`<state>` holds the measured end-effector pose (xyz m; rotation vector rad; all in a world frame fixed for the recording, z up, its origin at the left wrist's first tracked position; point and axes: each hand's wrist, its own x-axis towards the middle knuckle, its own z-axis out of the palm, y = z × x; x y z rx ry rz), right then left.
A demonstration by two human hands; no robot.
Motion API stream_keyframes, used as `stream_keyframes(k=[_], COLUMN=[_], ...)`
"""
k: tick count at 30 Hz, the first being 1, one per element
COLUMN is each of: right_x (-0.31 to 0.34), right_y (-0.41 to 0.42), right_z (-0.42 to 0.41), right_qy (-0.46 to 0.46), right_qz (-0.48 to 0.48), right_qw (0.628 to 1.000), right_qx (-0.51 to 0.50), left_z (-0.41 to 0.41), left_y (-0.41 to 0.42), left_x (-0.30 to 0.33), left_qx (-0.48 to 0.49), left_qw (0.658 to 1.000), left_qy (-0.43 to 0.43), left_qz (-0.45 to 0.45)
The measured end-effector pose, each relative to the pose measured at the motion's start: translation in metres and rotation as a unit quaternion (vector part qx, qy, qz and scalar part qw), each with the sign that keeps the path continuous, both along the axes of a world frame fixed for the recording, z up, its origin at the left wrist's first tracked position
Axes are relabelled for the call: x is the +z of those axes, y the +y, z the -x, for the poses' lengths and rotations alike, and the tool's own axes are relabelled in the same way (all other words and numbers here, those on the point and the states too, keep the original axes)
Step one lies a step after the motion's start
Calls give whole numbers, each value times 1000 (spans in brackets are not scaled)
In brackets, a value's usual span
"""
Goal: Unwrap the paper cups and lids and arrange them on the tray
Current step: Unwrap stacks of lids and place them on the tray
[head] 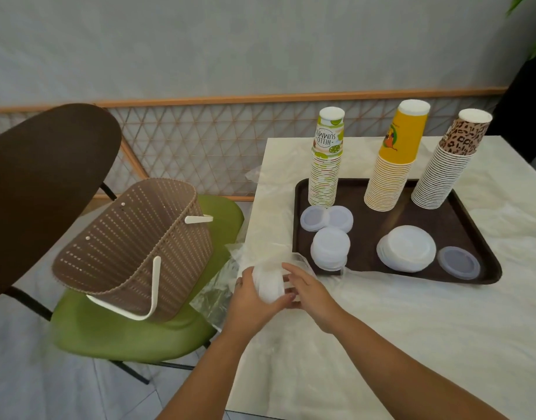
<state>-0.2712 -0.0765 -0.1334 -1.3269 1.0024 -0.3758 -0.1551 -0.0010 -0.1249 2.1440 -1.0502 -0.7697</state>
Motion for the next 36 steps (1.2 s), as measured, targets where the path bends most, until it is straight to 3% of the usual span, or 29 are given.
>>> stream_keyframes(k=[5,10,15,19,23,30,36], right_x=[-12,-5,17,44,70,94,95], right_y=[1,4,3,-4,-27,-100,-170], right_z=[3,6,9,13,31,85,123], right_qy=[48,19,-87,-211,-232,-108,47], right_qz=[47,33,-66,-171,-162,-82,-39], right_qw=[996,998,993,962,957,983,987], right_qx=[56,57,37,-7,-64,-123,-146], left_z=[13,6,-2,5,24,72,110], left_y=[0,-1,-9,-23,-47,-124,-197], left_x=[4,13,47,74,93,99,83], left_qx=[-19,36,54,45,25,-41,-31], left_qw=[997,999,994,983,973,975,967], left_qy=[-70,-5,27,104,158,189,252], left_qz=[-16,30,92,143,166,108,25])
